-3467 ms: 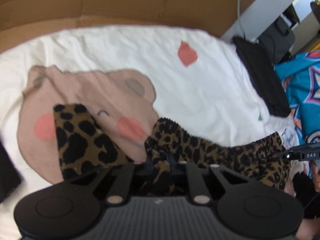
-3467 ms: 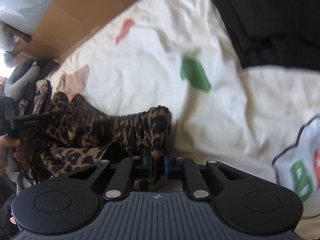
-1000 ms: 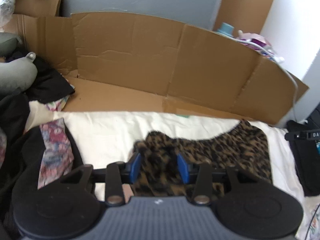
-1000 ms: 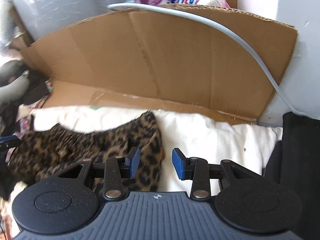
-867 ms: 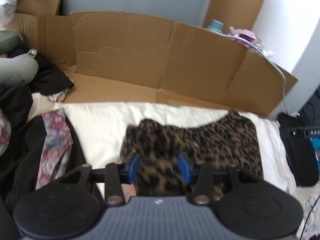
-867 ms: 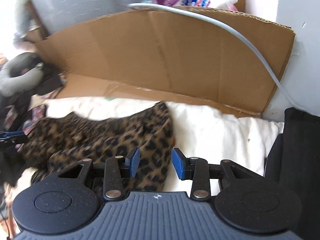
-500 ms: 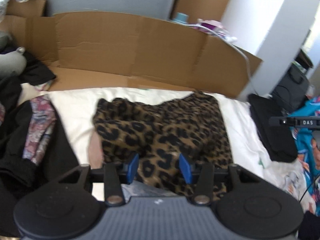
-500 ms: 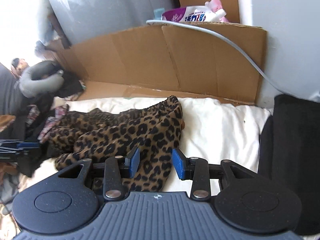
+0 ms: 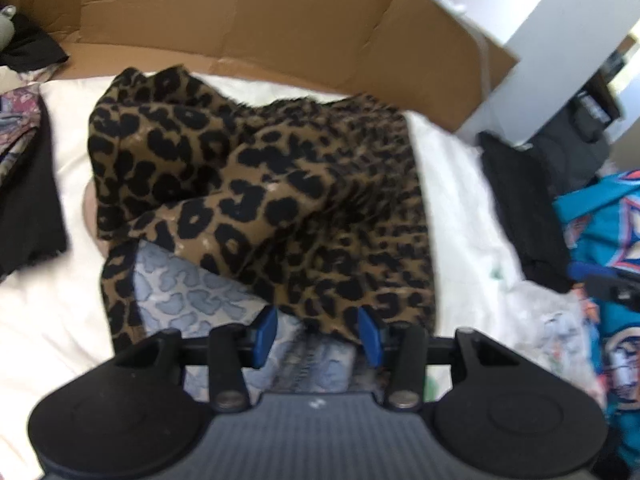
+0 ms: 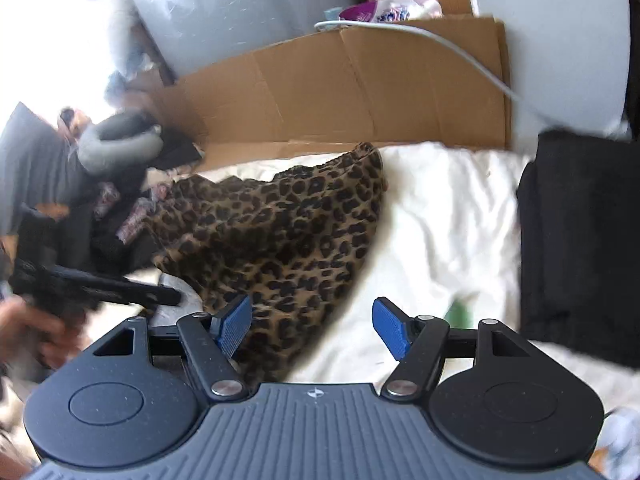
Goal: Fold clothes
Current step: 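Lower the garment onto the sheet and open both tools, then grasp the garment edge with the left tool and fold it toward the right tool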
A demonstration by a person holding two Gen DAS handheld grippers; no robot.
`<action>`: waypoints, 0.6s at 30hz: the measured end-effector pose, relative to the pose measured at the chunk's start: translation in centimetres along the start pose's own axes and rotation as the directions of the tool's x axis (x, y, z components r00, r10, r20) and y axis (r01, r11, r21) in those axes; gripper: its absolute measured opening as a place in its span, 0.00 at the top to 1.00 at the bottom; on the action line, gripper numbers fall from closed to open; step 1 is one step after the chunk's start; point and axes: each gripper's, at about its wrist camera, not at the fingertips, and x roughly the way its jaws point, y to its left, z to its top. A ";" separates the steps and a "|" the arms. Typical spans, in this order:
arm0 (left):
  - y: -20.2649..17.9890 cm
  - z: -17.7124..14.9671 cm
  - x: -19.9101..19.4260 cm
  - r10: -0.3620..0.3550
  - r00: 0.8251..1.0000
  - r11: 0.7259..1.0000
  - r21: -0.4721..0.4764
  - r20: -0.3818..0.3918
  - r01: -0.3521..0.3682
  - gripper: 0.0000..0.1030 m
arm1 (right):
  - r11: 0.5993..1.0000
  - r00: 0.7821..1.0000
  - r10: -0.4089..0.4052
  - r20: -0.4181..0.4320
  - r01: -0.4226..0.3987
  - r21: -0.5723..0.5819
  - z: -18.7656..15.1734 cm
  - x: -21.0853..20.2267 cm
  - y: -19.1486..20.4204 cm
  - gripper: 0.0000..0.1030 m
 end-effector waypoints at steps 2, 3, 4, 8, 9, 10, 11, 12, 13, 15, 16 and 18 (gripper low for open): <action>0.4 0.0 0.3 -0.025 1.000 0.999 -0.041 0.006 0.025 0.55 | 1.000 1.000 0.024 -0.009 -0.024 0.009 -0.3 0.3 0.1 0.29; 0.5 0.0 0.5 -0.031 1.000 0.998 -0.060 0.000 0.031 0.55 | 1.000 1.000 0.014 -0.012 -0.014 0.000 -0.5 0.4 0.2 0.28; 0.4 -0.1 0.8 -0.034 0.999 0.997 -0.065 -0.006 0.033 0.55 | 1.000 1.000 0.005 -0.016 -0.005 -0.009 -0.7 0.5 0.2 0.26; 0.4 -0.6 2.0 -0.038 0.998 0.996 -0.083 -0.042 0.034 0.55 | 0.999 1.000 -0.005 -0.021 0.006 0.031 -1.2 0.7 -0.6 0.18; 0.5 -0.7 2.2 -0.044 0.998 0.995 -0.097 -0.051 0.039 0.55 | 0.999 1.000 -0.005 -0.021 0.006 0.037 -1.4 0.7 -0.8 0.17; 0.5 -0.8 2.4 -0.040 0.998 0.994 -0.100 -0.058 0.034 0.55 | 0.999 1.000 -0.006 -0.021 0.007 0.041 -1.5 0.7 -0.8 0.17; 0.4 -0.9 2.5 -0.033 0.998 0.995 -0.094 -0.055 0.028 0.55 | 0.999 1.000 -0.006 -0.023 0.007 0.041 -1.6 0.7 -0.9 0.16; 0.4 -0.9 2.6 -0.033 0.998 0.995 -0.095 -0.055 0.028 0.55 | 0.999 1.000 -0.004 -0.025 0.005 0.041 -1.6 0.7 -0.9 0.16; 0.5 -1.0 2.8 -0.047 0.997 0.993 -0.110 -0.058 0.040 0.55 | 0.999 1.000 0.000 -0.026 0.001 0.041 -1.7 0.7 -0.9 0.16; 0.8 -1.0 3.2 -0.073 0.995 0.988 -0.143 -0.063 0.064 0.55 | 0.999 1.000 0.006 -0.030 -0.005 0.040 -1.7 0.9 -0.8 0.16; 1.0 -1.0 3.4 -0.084 0.994 0.984 -0.164 -0.065 0.073 0.55 | 0.999 0.999 0.009 -0.032 -0.008 0.038 -1.7 1.0 -0.7 0.16; 1.6 -1.2 3.8 -0.133 0.990 0.971 -0.208 -0.048 0.120 0.55 | 0.999 0.999 0.013 -0.034 -0.012 0.040 -1.7 1.1 -0.5 0.16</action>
